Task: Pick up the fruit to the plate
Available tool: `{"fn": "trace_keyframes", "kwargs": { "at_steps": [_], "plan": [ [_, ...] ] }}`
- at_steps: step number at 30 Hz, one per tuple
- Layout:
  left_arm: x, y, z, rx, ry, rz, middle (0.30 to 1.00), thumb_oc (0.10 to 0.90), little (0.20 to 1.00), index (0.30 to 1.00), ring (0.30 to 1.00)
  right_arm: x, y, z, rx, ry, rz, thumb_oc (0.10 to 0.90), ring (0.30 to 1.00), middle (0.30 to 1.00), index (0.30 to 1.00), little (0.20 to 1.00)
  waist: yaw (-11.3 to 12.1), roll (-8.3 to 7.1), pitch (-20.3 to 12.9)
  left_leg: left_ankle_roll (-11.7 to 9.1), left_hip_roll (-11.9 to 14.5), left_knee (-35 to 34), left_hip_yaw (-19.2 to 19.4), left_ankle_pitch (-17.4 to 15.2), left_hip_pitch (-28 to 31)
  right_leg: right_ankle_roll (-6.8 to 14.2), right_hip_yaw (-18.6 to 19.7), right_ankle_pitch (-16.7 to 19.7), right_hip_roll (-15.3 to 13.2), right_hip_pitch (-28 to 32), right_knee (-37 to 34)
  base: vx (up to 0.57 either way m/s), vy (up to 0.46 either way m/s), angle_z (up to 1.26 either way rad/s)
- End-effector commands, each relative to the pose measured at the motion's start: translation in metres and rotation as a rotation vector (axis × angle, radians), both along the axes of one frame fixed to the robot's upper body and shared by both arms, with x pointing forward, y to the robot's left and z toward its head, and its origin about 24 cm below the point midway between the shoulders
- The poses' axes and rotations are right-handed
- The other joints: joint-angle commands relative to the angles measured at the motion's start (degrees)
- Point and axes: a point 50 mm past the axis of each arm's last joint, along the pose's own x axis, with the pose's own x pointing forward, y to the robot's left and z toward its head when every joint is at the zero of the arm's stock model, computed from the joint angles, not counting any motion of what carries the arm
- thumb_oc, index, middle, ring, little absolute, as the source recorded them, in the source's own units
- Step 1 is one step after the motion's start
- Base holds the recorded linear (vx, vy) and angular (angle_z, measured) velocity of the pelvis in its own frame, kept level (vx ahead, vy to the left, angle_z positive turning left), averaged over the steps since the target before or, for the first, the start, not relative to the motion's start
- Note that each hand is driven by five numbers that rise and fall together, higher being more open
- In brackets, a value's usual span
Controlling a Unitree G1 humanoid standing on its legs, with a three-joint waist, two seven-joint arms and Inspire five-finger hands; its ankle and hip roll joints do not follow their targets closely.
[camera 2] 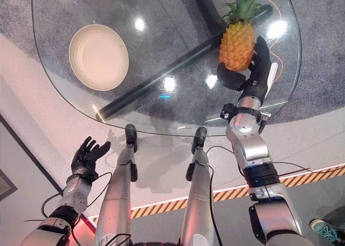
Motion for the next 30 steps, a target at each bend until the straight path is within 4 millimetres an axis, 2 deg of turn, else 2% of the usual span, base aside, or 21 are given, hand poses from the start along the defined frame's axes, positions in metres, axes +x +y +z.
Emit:
{"fn": "trace_keyframes", "kwargs": {
  "at_steps": [1,15,29,30],
  "plan": [
    [-0.017,0.012,-0.011,0.048,0.043,0.034,0.9,0.8,0.9,0.9,0.9,-0.007,-0.009,0.025,-0.008,-0.098,-0.021,0.8,0.9,0.9,0.9,0.9,0.7,-0.05,-1.2,1.8,-2.5,4.0,-1.2,-4.3,-0.6,-2.2,-4.6,-0.4,1.3,0.1,-0.4,0.0,0.0,0.0],
    [-0.018,0.008,-0.013,0.051,0.048,0.018,0.9,0.8,0.9,0.9,0.9,-0.003,0.004,0.024,0.109,-0.09,0.132,0.8,0.9,0.9,0.9,0.9,0.8,-0.04,-1.2,1.9,-2.7,4.0,-1.2,-4.3,-0.4,-2.4,-4.6,-0.5,1.5,0.1,-0.3,0.0,0.0,0.0],
    [-0.016,0.005,-0.012,0.045,0.049,0.01,0.9,0.8,0.9,0.9,0.9,0.004,0.005,0.022,0.151,-0.032,0.15,0.8,0.9,0.9,0.9,0.9,1.2,0.27,-1.2,2.0,-2.7,3.5,-1.2,-3.9,-0.1,-2.6,-4.8,-0.5,1.6,0.4,-0.3,0.0,0.0,0.0],
    [-0.016,0.005,-0.012,0.044,0.049,0.01,0.9,0.8,0.9,0.9,0.9,0.005,0.006,0.023,0.141,-0.03,0.148,0.633,0.756,0.756,0.756,0.733,1.3,0.31,-1.2,2.0,-2.8,3.4,-1.2,-3.9,-0.1,-2.6,-4.8,-0.5,1.6,0.4,-0.3,0.0,0.0,0.0]
  ]
}}
